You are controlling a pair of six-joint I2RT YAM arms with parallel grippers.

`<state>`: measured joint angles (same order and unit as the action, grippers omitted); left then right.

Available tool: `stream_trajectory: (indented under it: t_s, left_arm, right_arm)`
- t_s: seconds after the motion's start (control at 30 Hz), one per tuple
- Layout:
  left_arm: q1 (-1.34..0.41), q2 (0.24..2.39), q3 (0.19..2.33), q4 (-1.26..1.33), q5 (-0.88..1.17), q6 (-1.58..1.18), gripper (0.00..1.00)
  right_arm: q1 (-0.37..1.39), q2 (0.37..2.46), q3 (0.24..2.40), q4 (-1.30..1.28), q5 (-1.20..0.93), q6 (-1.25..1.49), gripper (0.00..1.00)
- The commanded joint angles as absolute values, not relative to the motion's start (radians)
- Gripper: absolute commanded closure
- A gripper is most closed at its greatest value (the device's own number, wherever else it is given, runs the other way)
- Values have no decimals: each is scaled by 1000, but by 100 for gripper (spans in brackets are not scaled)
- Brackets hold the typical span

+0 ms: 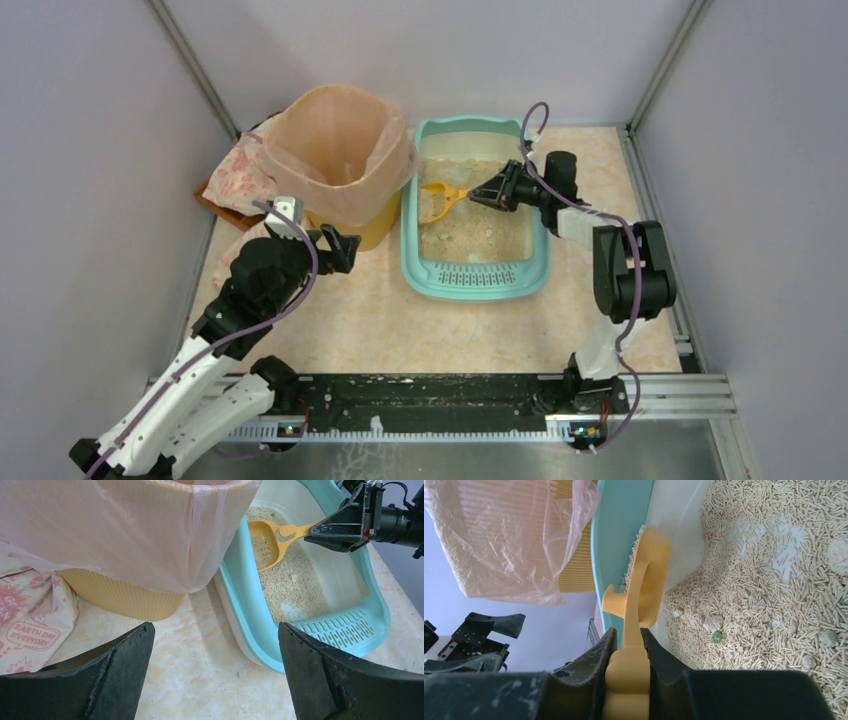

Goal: Clean the litter box

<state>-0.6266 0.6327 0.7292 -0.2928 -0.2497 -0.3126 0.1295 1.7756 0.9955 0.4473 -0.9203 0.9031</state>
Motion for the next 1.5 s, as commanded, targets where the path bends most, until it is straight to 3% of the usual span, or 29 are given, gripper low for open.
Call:
stream_trajectory:
  t_s: [0.0,0.97,1.27,1.47]
  left_arm:
    - [-626,621,737,-282,-236,-305,1]
    - [-626,611,735,-276,-197,-309,1]
    - [-626,618,735,-276,-193,-311,1]
    - [-626,623,735,-278,-193,-307,1]
  right_arm:
    - [127,1686,1005,443,-946,899,100]
    - [50,1493,936,208,-880,752,100]
    - [-52,1422,825,352,-977,841,100]
    - [-143,1373,711,609,-1031,1010,100]
